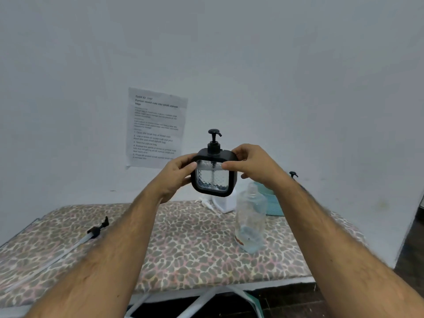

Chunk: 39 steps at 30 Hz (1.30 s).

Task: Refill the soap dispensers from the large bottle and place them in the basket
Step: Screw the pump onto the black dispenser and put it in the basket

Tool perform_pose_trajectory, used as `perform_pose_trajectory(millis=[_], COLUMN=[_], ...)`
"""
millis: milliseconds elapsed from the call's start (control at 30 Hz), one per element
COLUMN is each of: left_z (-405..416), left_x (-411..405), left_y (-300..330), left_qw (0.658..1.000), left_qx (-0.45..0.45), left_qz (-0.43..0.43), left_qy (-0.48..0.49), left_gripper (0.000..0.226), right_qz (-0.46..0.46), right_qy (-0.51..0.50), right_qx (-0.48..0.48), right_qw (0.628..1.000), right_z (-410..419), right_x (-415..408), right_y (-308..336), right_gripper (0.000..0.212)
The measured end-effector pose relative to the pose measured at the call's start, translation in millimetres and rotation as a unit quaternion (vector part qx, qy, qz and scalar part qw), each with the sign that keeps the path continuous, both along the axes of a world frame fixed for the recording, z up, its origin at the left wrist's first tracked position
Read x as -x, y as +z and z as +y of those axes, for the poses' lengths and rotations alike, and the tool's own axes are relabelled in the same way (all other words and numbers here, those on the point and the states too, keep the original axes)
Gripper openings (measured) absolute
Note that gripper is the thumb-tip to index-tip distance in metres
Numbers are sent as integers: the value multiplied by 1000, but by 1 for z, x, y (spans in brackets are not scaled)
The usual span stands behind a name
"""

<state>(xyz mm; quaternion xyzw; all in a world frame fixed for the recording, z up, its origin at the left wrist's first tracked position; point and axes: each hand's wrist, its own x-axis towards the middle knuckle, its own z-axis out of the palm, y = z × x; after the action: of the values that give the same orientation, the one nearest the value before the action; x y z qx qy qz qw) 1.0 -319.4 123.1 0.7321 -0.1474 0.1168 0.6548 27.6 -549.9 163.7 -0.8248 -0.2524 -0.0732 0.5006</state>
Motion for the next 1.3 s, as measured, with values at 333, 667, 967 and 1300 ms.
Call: perform_pose_trajectory(millis=[333,667,967,1300], left_z=[-81,-141,-166,-170], left_x=[-88,-196,-260,-299], left_y=[33,25,-24,-75], left_qw=[999,995,995,986], left_qx=[-9,-97,-88,-98], left_qz=[-22,-8,46,112], left_qy=[-25,-8,0,-79], left_gripper=[26,22,19,30], right_qz=[-44,-57,-30,2], right_qy=[-128,-242,-318,-366], right_qx=[-70,-63,-62,-9], right_qw=[988,967,946,931], right_z=[-65,-120,-129,-120], right_x=[-55,-124,-170,-198], right_y=[13,-18,-72,-121], right_gripper=[45,39,40,41])
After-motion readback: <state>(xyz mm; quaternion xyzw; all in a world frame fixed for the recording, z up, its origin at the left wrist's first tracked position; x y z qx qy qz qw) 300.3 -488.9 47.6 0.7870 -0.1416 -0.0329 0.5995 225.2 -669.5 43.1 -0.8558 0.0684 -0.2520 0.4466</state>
